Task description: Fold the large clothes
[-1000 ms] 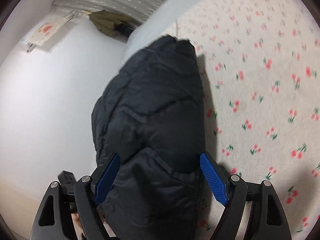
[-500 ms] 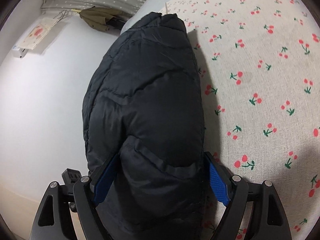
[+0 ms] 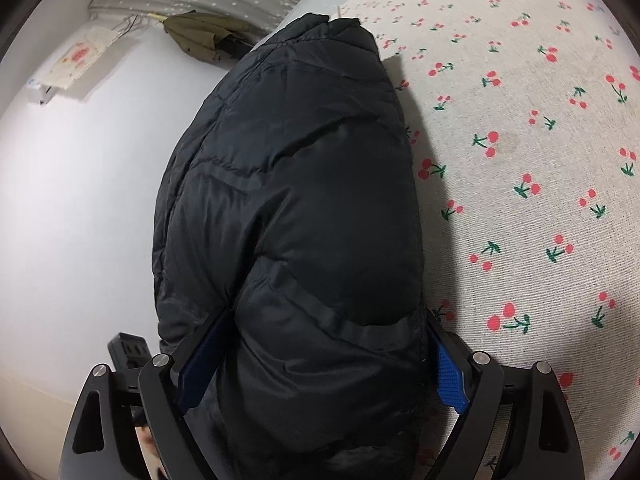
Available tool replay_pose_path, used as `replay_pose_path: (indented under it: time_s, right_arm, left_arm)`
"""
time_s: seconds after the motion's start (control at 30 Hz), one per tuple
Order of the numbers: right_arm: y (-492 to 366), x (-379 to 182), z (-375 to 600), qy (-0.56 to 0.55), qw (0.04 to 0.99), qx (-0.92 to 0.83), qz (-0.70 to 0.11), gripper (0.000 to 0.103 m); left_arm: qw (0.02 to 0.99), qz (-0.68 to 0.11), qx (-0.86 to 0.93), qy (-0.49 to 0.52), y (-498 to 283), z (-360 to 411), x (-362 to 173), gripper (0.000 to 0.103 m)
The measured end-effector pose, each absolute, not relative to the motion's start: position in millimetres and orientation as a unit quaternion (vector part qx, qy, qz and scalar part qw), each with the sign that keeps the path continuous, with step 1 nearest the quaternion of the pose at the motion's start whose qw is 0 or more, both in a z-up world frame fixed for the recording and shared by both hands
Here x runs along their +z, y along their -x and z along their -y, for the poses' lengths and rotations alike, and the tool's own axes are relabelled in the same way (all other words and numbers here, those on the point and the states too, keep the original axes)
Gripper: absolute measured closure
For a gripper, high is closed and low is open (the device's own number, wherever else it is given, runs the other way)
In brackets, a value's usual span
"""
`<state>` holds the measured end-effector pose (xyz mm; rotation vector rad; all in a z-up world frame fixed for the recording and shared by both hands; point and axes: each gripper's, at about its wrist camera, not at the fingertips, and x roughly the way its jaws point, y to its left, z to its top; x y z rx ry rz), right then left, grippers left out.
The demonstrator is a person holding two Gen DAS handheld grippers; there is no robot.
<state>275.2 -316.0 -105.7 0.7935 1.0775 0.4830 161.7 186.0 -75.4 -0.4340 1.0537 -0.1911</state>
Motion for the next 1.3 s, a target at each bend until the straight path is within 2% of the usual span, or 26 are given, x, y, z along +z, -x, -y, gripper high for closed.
replay_pose_path:
  time_s: [0.07, 0.13, 0.17, 0.23, 0.27, 0.33, 0.47, 0.57, 0.97, 1.3]
  right_arm:
    - [-273.6, -104.4, 314.7, -0.357, 0.762, 0.220, -0.494, 0.012]
    - [-273.8, -103.3, 310.6, -0.355, 0.764, 0.216, -0.494, 0.014]
    - [-272.8, -102.3, 310.0, -0.351, 0.766, 0.215, -0.493, 0.016]
    - [-274.8, -97.8, 300.8, -0.343, 0.775, 0.211, -0.488, 0.027]
    - [-273.0, -94.3, 297.6, -0.335, 0.781, 0.209, -0.484, 0.030]
    - [-269.8, -86.2, 292.4, -0.317, 0.794, 0.204, -0.477, 0.044]
    - [-263.5, -67.6, 279.6, -0.279, 0.821, 0.198, -0.456, 0.058]
    - [-256.7, -56.0, 269.9, -0.248, 0.841, 0.192, -0.440, 0.062]
    - [-235.5, -36.0, 210.3, -0.132, 0.900, 0.193, -0.369, 0.071]
    - [-291.0, -32.3, 109.7, -0.117, 0.899, 0.235, -0.349, 0.075]
  left_arm:
    - [0.836, -0.494, -0.102, 0.215, -160.3, -187.2, -76.5, 0.029]
    - [0.841, -0.488, -0.105, 0.208, -159.2, -182.1, -72.4, 0.046]
    - [0.847, -0.483, -0.103, 0.198, -157.8, -178.2, -69.0, 0.051]
    - [0.856, -0.474, -0.097, 0.179, -155.6, -171.5, -62.6, 0.066]
    - [0.860, -0.470, -0.094, 0.174, -154.8, -169.9, -60.3, 0.069]
    - [0.863, -0.464, -0.092, 0.180, -154.9, -171.0, -58.6, 0.077]
    - [0.866, -0.456, -0.084, 0.188, -156.2, -174.9, -56.5, 0.083]
    - [0.870, -0.445, -0.078, 0.195, -156.5, -179.6, -52.3, 0.086]
    - [0.899, -0.389, -0.059, 0.190, -175.2, -197.0, -19.9, 0.091]
    - [0.923, -0.335, -0.005, 0.188, -210.7, -287.2, 16.0, 0.092]
